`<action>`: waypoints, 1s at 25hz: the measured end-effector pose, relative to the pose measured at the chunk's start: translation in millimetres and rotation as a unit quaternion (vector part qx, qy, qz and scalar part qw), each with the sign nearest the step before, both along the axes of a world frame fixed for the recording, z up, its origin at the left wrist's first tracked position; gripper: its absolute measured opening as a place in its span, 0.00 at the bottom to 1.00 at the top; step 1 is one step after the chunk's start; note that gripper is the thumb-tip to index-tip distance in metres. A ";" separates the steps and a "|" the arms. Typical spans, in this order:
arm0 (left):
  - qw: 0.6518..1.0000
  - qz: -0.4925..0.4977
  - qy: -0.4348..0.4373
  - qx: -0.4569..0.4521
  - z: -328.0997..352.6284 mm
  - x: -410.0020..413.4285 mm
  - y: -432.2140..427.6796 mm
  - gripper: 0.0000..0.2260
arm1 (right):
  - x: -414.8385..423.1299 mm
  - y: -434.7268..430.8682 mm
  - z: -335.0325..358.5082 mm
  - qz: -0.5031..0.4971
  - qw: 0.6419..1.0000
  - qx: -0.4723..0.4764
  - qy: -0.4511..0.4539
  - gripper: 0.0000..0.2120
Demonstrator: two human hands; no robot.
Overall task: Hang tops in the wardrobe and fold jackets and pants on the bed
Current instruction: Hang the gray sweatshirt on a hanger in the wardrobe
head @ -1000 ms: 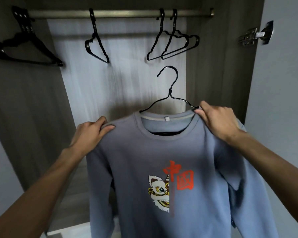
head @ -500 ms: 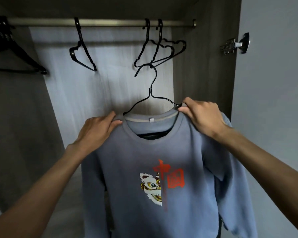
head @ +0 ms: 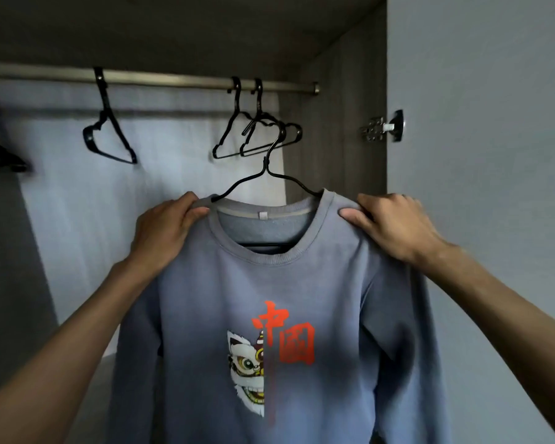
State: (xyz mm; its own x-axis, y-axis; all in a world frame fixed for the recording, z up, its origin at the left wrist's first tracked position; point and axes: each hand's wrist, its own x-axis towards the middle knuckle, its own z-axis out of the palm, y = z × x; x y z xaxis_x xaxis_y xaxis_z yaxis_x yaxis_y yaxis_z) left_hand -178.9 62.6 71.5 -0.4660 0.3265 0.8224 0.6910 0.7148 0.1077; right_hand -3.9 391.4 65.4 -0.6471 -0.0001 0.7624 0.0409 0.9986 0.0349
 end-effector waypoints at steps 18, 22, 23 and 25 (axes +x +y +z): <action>0.971 -0.229 0.042 0.049 38.6 -23.3 135.6 0.08 | 94.5 23.7 116.5 -0.340 0.928 0.143 0.050 0.23; 0.967 -0.255 0.000 -0.011 38.4 -12.9 155.2 0.09 | 78.2 31.7 149.8 -0.372 0.916 0.144 0.051 0.23; 0.965 -0.260 -0.008 -0.023 38.6 -11.0 160.3 0.10 | 73.1 34.4 158.9 -0.377 0.914 0.143 0.053 0.23; 0.964 -0.258 -0.034 -0.049 38.6 -10.3 171.0 0.12 | 59.3 40.8 175.2 -0.378 0.912 0.144 0.060 0.21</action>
State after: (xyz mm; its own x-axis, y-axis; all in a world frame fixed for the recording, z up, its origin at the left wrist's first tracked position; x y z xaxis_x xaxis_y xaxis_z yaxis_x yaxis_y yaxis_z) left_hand -189.2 233.6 110.1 -0.2735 0.6043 0.7483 0.9508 0.2878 0.1150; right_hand 55.4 432.2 240.6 -0.4572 0.1998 0.8667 0.7354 0.6329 0.2420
